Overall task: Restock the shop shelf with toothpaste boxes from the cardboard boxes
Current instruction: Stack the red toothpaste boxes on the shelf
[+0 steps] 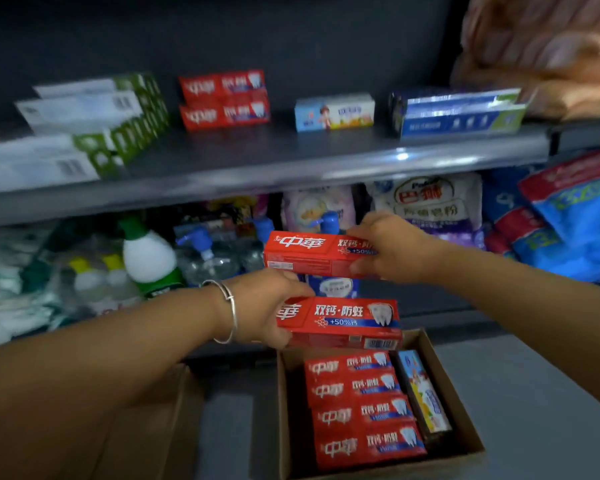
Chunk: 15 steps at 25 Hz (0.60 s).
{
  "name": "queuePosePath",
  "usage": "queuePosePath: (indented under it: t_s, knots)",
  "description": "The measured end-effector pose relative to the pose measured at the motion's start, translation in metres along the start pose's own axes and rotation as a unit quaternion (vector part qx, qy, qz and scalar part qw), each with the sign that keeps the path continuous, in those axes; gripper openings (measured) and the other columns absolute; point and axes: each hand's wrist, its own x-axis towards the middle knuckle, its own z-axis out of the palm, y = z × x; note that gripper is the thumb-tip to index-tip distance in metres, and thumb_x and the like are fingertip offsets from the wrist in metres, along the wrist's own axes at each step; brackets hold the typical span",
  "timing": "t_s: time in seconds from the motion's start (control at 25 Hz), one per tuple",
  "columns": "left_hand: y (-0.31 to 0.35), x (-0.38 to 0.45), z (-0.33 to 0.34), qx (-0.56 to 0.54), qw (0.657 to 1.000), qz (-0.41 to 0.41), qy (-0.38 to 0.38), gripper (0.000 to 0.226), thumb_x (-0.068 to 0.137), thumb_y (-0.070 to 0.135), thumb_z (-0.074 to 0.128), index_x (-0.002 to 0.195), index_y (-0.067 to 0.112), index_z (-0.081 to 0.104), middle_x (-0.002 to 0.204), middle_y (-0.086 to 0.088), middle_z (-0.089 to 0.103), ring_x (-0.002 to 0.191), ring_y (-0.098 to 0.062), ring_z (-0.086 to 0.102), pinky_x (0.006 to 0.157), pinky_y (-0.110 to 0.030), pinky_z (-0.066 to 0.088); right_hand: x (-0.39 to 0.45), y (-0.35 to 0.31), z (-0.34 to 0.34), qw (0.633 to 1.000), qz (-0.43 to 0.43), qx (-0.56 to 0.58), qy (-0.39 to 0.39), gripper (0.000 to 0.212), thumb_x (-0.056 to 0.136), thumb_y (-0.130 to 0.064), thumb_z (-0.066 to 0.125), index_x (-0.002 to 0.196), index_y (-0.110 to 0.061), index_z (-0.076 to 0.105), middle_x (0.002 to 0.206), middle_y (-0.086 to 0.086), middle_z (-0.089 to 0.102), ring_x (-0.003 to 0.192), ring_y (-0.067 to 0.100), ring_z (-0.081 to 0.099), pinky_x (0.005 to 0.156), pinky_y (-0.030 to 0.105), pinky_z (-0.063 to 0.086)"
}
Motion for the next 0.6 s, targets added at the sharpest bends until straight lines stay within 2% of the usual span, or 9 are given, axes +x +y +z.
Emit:
queuePosePath:
  t_s: [0.2,0.32,0.48,0.6]
  knots:
    - [-0.015,-0.018,-0.097,0.056,0.997,0.001,0.058,0.06,0.07,0.025,0.073,0.127,0.02,0.054,0.113,0.002,0.06,0.099,-0.013,0.057,0.086,-0.021,0.046,0.031,-0.028,-0.093,0.998,-0.017,-0.012,0.062,0.037,0.082,-0.034,0.068,0.114,-0.015,0.062,0.106,0.005,0.055,0.103,0.022,0.054,0.087,0.032,0.045]
    - [-0.035,-0.021,-0.141,0.075,0.993,-0.013,0.086,0.062,0.073,0.025,0.072,0.131,0.024,0.049,0.116,0.005,0.057,0.101,-0.009,0.054,0.089,-0.02,0.046,0.061,-0.041,-0.134,0.995,-0.016,-0.027,0.094,0.04,0.083,-0.033,0.068,0.117,-0.014,0.061,0.105,0.004,0.055,0.104,0.023,0.056,0.085,0.03,0.044]
    - [-0.07,-0.015,-0.185,0.097,0.986,-0.027,0.133,0.061,0.073,0.024,0.072,0.13,0.025,0.051,0.119,0.006,0.059,0.103,-0.007,0.055,0.089,-0.015,0.043,0.108,-0.05,-0.167,0.993,-0.015,-0.026,0.116,0.044,0.084,-0.034,0.067,0.122,-0.013,0.058,0.117,0.005,0.056,0.104,0.02,0.056,0.089,0.032,0.047]
    - [-0.101,-0.001,-0.204,0.101,0.984,-0.042,0.144,0.06,0.074,0.024,0.072,0.13,0.025,0.051,0.122,0.006,0.058,0.106,-0.008,0.056,0.091,-0.016,0.044,0.146,-0.051,-0.177,0.991,-0.002,-0.029,0.13,0.049,0.084,-0.034,0.067,0.126,-0.013,0.054,0.122,0.006,0.054,0.108,0.021,0.055,0.091,0.033,0.048]
